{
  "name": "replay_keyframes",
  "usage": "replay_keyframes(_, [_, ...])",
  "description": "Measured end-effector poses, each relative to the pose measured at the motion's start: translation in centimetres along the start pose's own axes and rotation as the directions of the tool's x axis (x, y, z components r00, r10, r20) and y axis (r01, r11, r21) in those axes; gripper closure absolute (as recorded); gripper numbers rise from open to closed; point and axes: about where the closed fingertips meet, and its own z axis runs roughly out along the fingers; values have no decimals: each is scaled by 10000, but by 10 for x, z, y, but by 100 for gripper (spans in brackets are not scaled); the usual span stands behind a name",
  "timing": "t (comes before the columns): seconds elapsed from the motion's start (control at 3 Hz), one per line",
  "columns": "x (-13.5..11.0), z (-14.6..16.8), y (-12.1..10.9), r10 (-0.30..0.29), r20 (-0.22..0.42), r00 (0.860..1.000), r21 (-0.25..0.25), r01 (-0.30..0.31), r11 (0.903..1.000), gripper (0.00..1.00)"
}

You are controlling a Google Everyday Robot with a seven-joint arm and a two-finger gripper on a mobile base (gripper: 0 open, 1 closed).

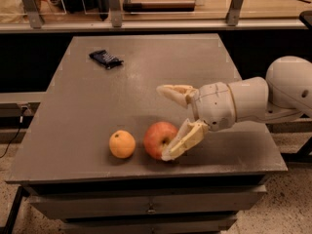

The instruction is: Move apple near orange

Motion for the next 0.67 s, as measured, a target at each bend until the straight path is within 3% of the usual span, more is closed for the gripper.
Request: replay_keyframes(0.67, [-1,-2,3,14,-121,9999,231,-12,9997,0])
